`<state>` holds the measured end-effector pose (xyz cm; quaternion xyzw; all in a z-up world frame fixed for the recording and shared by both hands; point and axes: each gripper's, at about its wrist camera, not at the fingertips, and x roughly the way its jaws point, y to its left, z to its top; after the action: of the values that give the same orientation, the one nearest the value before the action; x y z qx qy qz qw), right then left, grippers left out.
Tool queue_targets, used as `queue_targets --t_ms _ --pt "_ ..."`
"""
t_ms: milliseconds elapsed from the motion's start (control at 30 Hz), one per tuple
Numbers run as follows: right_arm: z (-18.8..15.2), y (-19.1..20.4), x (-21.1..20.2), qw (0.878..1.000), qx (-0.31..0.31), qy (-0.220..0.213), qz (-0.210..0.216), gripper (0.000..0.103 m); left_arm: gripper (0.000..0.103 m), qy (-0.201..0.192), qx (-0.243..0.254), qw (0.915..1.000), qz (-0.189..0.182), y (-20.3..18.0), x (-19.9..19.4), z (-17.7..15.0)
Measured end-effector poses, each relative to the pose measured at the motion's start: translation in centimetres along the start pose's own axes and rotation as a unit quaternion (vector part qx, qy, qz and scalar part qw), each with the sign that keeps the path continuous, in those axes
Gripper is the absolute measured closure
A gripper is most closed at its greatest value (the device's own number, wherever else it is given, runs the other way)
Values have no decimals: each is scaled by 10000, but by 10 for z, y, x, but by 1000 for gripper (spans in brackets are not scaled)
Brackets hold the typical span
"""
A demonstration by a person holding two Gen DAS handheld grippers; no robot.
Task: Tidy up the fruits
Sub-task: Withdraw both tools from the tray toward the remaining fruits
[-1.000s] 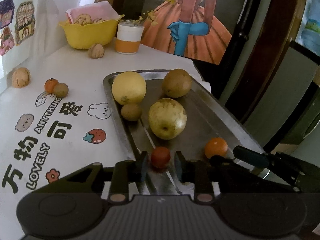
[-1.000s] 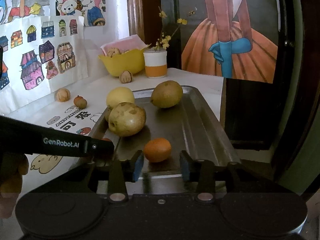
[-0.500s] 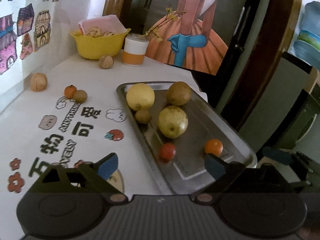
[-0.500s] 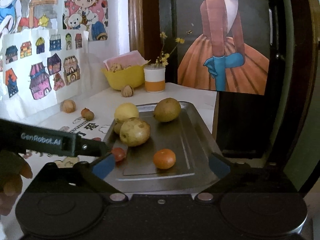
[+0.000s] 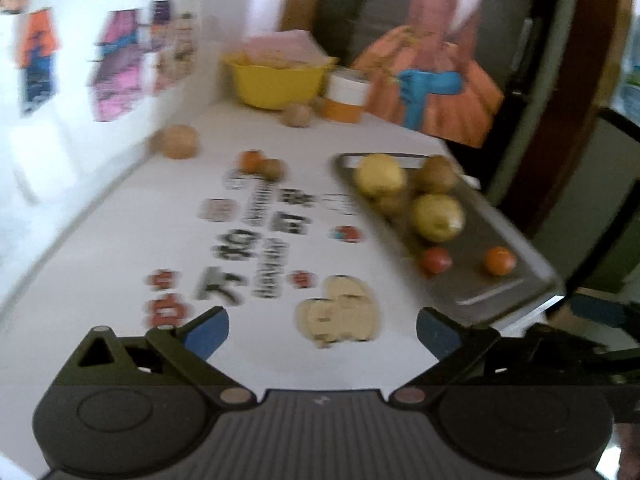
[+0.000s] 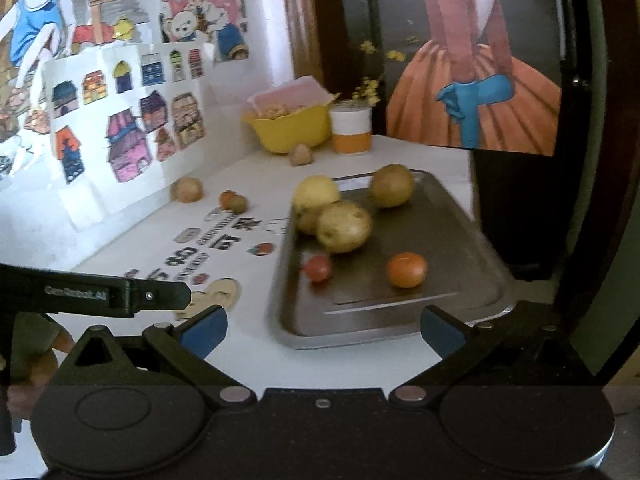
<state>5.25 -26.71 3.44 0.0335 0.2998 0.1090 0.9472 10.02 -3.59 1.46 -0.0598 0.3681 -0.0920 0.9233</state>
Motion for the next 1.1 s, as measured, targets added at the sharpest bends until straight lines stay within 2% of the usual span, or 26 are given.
queue_targets --t_ms 200,500,600,800,1000,1100 --pt "18 34 10 9988 -244 17 420 1 1 -92 -135 9986 505 39 -12 11" --pt "49 80 43 9940 -821 -100 720 1 1 -195 -337 9955 863 83 -9 35" --pt "62 91 59 9917 -1053 -255 688 1 1 -342 -391 9948 877 90 -1 47" --pt "90 97 101 9834 -1719 -499 287 1 1 -567 -373 9948 757 92 28 75" --pt "116 87 146 9708 -2286 -310 651 1 1 -505 -265 9967 576 90 70 106" --pt "125 80 174 9699 -2287 -104 832 5 1 -421 -227 9977 472 88 92 116"
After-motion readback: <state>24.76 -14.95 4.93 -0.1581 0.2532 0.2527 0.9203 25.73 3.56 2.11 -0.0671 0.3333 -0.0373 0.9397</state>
